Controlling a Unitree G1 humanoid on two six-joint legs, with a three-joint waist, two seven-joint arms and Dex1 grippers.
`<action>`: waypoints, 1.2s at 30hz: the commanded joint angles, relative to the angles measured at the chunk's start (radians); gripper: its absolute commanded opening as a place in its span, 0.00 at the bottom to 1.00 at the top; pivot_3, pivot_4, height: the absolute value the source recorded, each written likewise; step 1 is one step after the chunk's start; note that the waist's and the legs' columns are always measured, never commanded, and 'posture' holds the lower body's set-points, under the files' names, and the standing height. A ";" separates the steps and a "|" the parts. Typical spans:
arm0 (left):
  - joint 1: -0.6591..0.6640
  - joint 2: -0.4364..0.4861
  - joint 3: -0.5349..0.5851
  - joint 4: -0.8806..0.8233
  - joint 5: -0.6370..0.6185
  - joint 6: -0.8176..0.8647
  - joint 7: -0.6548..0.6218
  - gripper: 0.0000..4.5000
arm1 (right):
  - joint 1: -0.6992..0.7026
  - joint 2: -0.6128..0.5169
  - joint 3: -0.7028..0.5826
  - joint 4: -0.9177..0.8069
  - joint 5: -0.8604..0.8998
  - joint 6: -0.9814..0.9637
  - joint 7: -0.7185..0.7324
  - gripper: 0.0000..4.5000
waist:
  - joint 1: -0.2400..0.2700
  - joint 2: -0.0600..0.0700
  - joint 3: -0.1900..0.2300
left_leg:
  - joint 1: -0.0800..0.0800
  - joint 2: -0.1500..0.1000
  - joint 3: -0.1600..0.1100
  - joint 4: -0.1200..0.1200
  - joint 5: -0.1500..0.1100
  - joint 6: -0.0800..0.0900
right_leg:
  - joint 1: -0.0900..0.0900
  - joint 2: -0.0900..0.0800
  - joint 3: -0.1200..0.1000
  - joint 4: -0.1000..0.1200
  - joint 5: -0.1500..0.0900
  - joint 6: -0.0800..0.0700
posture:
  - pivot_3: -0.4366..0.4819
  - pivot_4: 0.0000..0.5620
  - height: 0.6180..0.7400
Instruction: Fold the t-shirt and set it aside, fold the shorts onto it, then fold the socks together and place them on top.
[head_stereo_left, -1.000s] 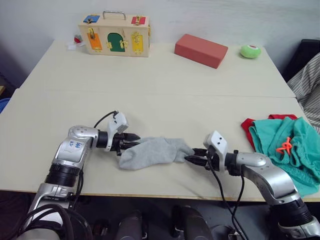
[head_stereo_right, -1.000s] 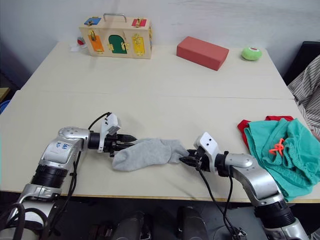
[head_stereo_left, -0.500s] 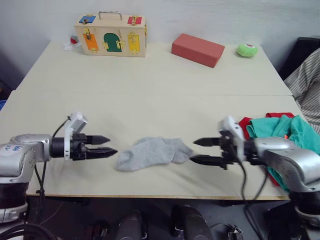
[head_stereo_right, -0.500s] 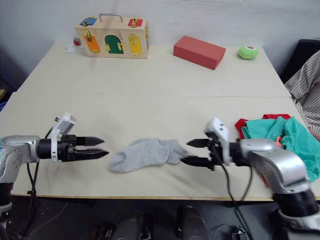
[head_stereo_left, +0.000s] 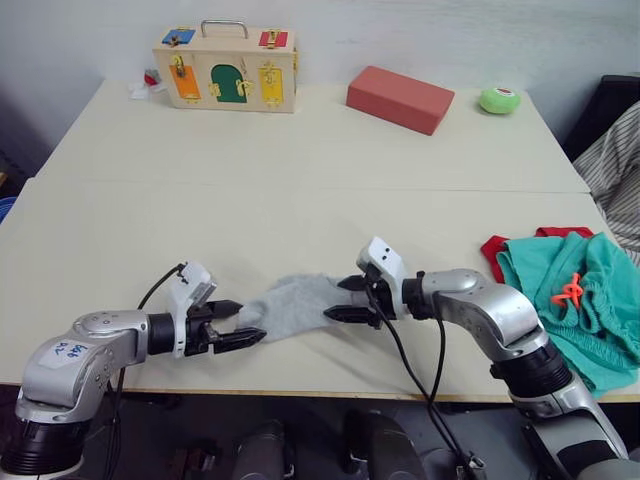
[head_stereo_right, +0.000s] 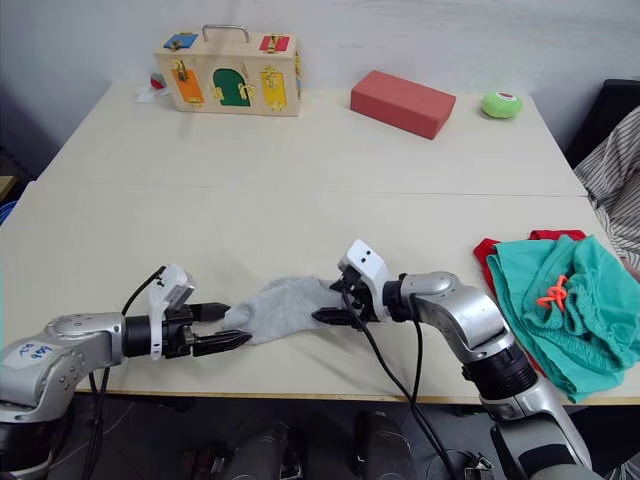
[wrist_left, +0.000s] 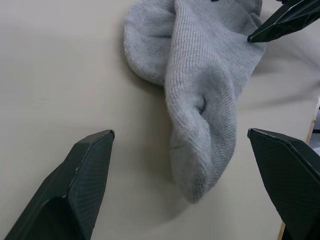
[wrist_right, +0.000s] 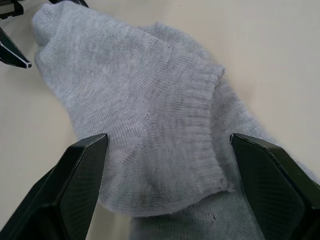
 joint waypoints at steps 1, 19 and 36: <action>0.021 -0.010 -0.033 -0.025 -0.005 -0.020 0.016 1.00 | -0.006 -0.001 -0.018 -0.020 0.006 -0.011 0.022 0.88 | 0.000 0.000 0.000 | 0.000 0.000 0.000 0.000 0.000 0.000 | 0.000 0.000 0.000 0.000 0.000 0.000 | 0.48 0.27 1.00; -0.022 -0.020 -0.008 0.014 -0.093 -0.039 -0.012 0.00 | 0.050 -0.010 -0.138 -0.133 0.139 -0.025 0.117 0.00 | 0.000 0.001 0.000 | 0.000 0.000 0.000 -0.001 0.000 -0.001 | -0.001 0.000 0.000 -0.001 0.000 0.000 | 0.48 0.27 1.00; -0.430 -0.025 -0.285 0.394 -0.037 -0.056 -0.181 0.00 | 0.250 -0.127 -0.355 -0.223 0.237 0.070 -0.041 0.00 | -0.001 0.001 0.001 | -0.001 0.000 0.001 -0.001 0.000 0.000 | -0.001 0.002 -0.001 -0.002 0.000 0.000 | 0.48 0.27 1.00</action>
